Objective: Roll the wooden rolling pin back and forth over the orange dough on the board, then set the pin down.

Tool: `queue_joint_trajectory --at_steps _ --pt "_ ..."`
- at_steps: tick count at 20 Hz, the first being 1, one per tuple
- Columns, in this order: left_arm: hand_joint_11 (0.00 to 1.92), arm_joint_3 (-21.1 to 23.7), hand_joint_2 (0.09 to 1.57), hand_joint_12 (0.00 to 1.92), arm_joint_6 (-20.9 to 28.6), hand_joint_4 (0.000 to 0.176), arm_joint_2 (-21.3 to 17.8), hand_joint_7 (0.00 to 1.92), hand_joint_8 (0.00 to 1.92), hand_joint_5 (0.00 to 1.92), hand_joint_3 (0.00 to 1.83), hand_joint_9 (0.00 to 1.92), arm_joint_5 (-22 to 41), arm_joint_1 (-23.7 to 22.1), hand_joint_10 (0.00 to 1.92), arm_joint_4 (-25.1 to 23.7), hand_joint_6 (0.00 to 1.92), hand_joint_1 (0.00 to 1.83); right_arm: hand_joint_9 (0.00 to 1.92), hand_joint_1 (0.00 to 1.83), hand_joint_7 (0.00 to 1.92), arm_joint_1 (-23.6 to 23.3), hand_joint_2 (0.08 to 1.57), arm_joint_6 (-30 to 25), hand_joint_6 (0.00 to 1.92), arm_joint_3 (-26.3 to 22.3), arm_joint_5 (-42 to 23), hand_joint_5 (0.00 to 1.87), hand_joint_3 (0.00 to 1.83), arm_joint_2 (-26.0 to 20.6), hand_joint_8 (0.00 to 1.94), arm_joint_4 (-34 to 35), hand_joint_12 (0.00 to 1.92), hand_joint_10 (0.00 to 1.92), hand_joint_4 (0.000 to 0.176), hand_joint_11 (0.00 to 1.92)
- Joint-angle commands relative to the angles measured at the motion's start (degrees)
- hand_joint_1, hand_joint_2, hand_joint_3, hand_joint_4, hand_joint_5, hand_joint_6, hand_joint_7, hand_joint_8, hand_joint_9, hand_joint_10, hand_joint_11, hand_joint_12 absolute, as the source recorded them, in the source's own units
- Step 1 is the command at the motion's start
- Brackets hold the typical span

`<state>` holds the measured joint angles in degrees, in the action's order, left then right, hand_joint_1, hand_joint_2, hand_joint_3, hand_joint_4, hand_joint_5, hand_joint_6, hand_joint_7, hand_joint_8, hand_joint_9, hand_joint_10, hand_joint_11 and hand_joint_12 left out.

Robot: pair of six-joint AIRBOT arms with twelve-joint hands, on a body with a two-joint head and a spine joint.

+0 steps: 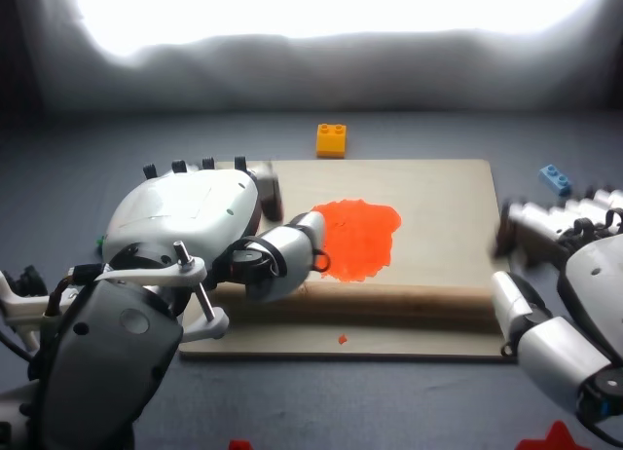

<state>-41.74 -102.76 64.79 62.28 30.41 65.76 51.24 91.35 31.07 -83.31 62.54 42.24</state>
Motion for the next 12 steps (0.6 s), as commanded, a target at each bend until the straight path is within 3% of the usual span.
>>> queue_joint_trajectory --at_steps 1,8,12 --pt "0.0 -0.38 1.45 0.0 0.15 0.0 -0.18 0.0 0.0 0.0 0.08 0.0 4.3 -0.19 0.0 -4.81 0.0 0.0 0.03 0.0 0.08 -0.64 1.57 -0.04 0.02 0.46 -5.65 0.06 0.14 0.4 0.01 -4.64 0.0 0.02 0.0 0.0" --pt "0.0 -1.16 1.45 0.0 0.16 0.0 0.26 0.0 0.0 0.0 0.06 0.0 4.62 0.98 0.0 -4.87 0.0 0.0 0.0 0.0 0.04 -0.58 1.57 1.17 0.0 1.81 -5.47 0.02 0.12 3.36 0.0 -4.42 0.0 0.0 0.0 0.0" --pt "0.0 -1.36 1.44 0.0 0.81 0.0 1.0 0.0 0.0 0.0 0.05 0.0 5.31 3.55 0.0 -7.65 0.0 0.0 0.0 0.0 0.03 0.36 1.56 1.04 0.0 2.89 -5.5 0.01 0.07 5.01 0.0 -4.37 0.0 0.0 0.0 0.0"
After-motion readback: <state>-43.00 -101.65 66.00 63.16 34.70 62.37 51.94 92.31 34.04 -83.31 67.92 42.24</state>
